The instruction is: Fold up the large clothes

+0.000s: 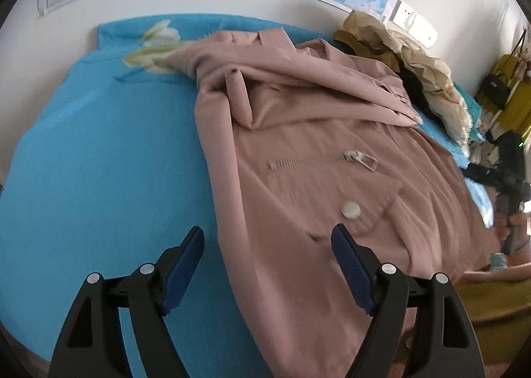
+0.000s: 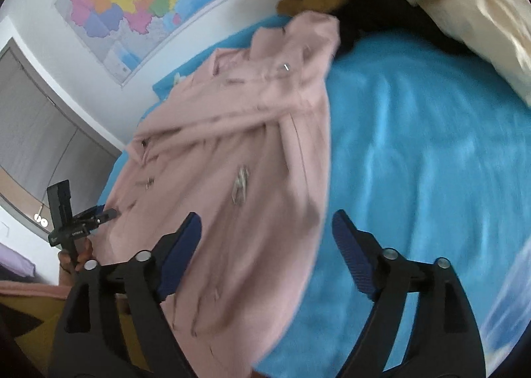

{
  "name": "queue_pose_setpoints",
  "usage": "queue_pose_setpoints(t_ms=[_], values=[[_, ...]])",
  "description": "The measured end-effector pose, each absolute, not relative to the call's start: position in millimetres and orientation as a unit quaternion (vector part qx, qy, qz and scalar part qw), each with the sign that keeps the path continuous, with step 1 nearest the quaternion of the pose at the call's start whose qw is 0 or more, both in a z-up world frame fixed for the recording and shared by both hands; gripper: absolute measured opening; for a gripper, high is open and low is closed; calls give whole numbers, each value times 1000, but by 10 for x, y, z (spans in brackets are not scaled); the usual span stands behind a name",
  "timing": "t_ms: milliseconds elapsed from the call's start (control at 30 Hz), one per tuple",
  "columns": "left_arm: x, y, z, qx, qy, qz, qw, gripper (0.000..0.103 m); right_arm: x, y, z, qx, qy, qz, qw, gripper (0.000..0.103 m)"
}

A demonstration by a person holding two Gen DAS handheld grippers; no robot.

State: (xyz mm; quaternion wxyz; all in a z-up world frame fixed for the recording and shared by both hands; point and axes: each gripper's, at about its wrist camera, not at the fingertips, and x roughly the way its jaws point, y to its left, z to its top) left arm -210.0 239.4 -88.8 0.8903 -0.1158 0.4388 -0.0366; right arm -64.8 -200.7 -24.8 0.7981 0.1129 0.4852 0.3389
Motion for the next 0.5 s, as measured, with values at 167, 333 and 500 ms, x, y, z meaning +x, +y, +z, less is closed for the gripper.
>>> queue_pose_setpoints(t_ms=[167, 333, 500], values=[[-2274, 2360, -929, -137, 442, -67, 884, 88, -840, -2123, -393, 136, 498, 361, 777, 83], [-2345, 2244, -948, -169, 446, -139, 868, 97, -962, -1999, -392, 137, 496, 412, 752, 79], [-2271, 2140, -981, -196, 435, -172, 862, 97, -1068, -1856, -414, 140, 496, 456, 725, 76]])
